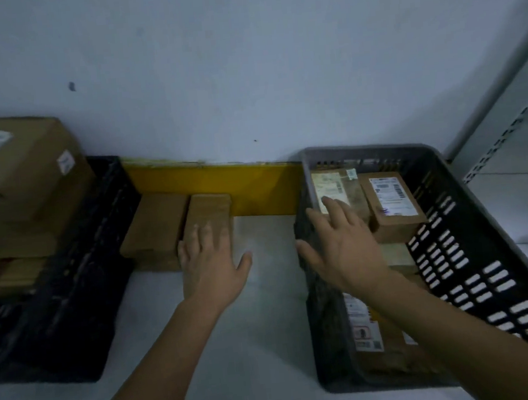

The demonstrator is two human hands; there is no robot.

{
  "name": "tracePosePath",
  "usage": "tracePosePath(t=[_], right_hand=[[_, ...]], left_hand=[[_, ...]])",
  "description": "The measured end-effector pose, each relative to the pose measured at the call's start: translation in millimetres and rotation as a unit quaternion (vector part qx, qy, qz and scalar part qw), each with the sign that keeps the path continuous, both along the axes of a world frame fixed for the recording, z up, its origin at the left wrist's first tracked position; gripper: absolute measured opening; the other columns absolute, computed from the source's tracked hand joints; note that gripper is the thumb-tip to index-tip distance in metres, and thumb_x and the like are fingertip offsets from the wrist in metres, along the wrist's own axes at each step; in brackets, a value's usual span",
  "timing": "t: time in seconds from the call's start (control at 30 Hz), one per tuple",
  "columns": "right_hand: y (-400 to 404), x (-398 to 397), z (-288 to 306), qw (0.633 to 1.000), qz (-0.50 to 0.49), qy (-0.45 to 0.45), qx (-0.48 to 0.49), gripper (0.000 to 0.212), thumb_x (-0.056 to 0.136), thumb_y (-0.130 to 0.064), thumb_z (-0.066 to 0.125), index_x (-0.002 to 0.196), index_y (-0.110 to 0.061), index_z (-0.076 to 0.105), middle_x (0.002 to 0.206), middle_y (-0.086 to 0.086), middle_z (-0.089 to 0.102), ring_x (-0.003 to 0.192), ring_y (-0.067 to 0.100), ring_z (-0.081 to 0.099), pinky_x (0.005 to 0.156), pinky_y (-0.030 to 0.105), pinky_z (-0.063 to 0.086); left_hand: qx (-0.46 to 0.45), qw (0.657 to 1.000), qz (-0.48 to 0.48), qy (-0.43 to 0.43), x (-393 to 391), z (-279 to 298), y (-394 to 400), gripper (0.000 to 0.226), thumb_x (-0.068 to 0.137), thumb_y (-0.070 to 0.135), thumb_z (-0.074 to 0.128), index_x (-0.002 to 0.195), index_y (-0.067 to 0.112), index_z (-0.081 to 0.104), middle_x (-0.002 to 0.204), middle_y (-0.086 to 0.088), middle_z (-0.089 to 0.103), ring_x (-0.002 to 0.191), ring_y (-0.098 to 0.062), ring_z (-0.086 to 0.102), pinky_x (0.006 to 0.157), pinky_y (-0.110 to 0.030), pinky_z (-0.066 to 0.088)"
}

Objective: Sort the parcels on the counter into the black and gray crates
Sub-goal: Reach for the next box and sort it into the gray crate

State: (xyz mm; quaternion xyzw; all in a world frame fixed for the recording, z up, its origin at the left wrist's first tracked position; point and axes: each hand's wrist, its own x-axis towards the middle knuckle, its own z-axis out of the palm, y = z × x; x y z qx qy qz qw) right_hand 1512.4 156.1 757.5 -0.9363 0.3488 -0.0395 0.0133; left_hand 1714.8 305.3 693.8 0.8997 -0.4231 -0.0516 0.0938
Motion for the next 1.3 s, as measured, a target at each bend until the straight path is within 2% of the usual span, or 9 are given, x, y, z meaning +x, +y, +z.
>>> tracePosePath(t=[0.13,0.23,0.37,0.57,0.7,0.83,0.93,1.07,1.3], right_hand=[[41.1,73.9,-26.3,0.999,-0.012,0.001,0.038,0.081,0.104,-0.075,0.029,0.169,-0.027,0.026,0.179,0.012,0.013,0.165,0.035,0.011,0.132,0.053,0.023],[64.7,125.6,-55.2,0.997,-0.043,0.016,0.061,0.081,0.104,-0.076,0.028,0.167,-0.026,0.027,0.178,0.015,0.014,0.163,0.038,0.014,0.13,0.056,0.025],[89.0,182.1,-93.2,0.988,-0.086,0.055,0.118,0.087,0.102,-0.08,0.027,0.169,-0.027,0.014,0.178,0.018,0.007,0.162,0.043,0.012,0.129,0.06,0.02],[86.3,246.7,-128.0,0.972,-0.133,0.119,0.155,0.099,0.094,-0.09,0.027,0.169,-0.028,0.013,0.177,0.024,0.0,0.16,0.05,0.01,0.126,0.065,0.022],[73.0,278.3,-147.6,0.957,-0.156,0.144,0.198,0.097,0.093,-0.086,0.042,0.168,-0.033,0.011,0.174,0.028,-0.007,0.157,0.056,0.01,0.124,0.067,0.024],[70.2,297.1,-163.0,0.946,-0.191,0.127,0.23,0.105,0.084,-0.092,0.048,0.164,-0.035,0.014,0.173,0.028,-0.005,0.151,0.055,0.023,0.115,0.065,0.037],[70.6,311.3,-167.4,0.935,-0.222,0.095,0.26,0.111,0.074,-0.089,0.064,0.158,-0.032,0.018,0.172,0.028,-0.005,0.146,0.052,0.033,0.105,0.06,0.047],[61.8,316.9,-167.3,0.92,-0.248,0.079,0.292,0.13,0.065,-0.08,0.083,0.159,-0.031,0.008,0.168,0.027,-0.002,0.147,0.05,0.031,0.108,0.06,0.049],[68.1,254.4,-158.9,0.936,-0.222,0.038,0.269,0.122,0.064,-0.084,0.077,0.156,-0.032,0.016,0.16,0.016,0.016,0.141,0.044,0.038,0.109,0.06,0.049]], left_hand=[[0.026,1.0,0.002,-0.007,55.1,-11.3,38.6,0.083,0.103,0.07,0.035,0.169,0.023,0.018,0.177,-0.013,0.012,0.163,-0.038,0.003,0.129,-0.062,0.01],[0.032,0.999,0.002,-0.009,92.9,-19.0,57.7,0.086,0.102,0.069,0.035,0.171,0.022,0.011,0.178,-0.014,0.011,0.163,-0.039,0.001,0.13,-0.061,0.006],[0.045,0.999,-0.006,-0.001,120.4,-29.2,75.1,0.084,0.104,0.067,0.035,0.171,0.022,0.014,0.177,-0.016,0.014,0.164,-0.039,0.003,0.13,-0.061,0.007],[0.03,0.999,-0.004,0.02,146.9,-39.8,84.5,0.078,0.106,0.06,0.038,0.17,0.021,0.015,0.176,-0.016,0.016,0.163,-0.038,0.006,0.13,-0.059,0.009],[0.031,0.999,0.008,0.035,158.3,-49.2,91.4,0.079,0.106,0.06,0.038,0.17,0.022,0.012,0.177,-0.014,0.013,0.163,-0.036,0.006,0.132,-0.055,0.008],[0.037,0.998,0.013,0.055,164.3,-56.2,95.1,0.076,0.108,0.058,0.037,0.17,0.024,0.01,0.178,-0.011,0.009,0.164,-0.034,0.003,0.132,-0.053,0.008],[0.048,0.997,0.015,0.057,167.9,-59.6,92.2,0.073,0.109,0.052,0.038,0.17,0.023,0.01,0.178,-0.011,0.008,0.163,-0.034,0.005,0.132,-0.053,0.011],[0.054,0.997,0.011,0.06,169.5,-60.9,82.0,0.075,0.108,0.053,0.041,0.171,0.022,0.012,0.177,-0.013,0.01,0.163,-0.036,0.005,0.132,-0.055,0.012],[0.052,0.996,0.005,0.066,174.1,-58.0,68.0,0.076,0.108,0.055,0.039,0.171,0.023,0.011,0.178,-0.012,0.007,0.163,-0.035,0.007,0.131,-0.054,0.014]])
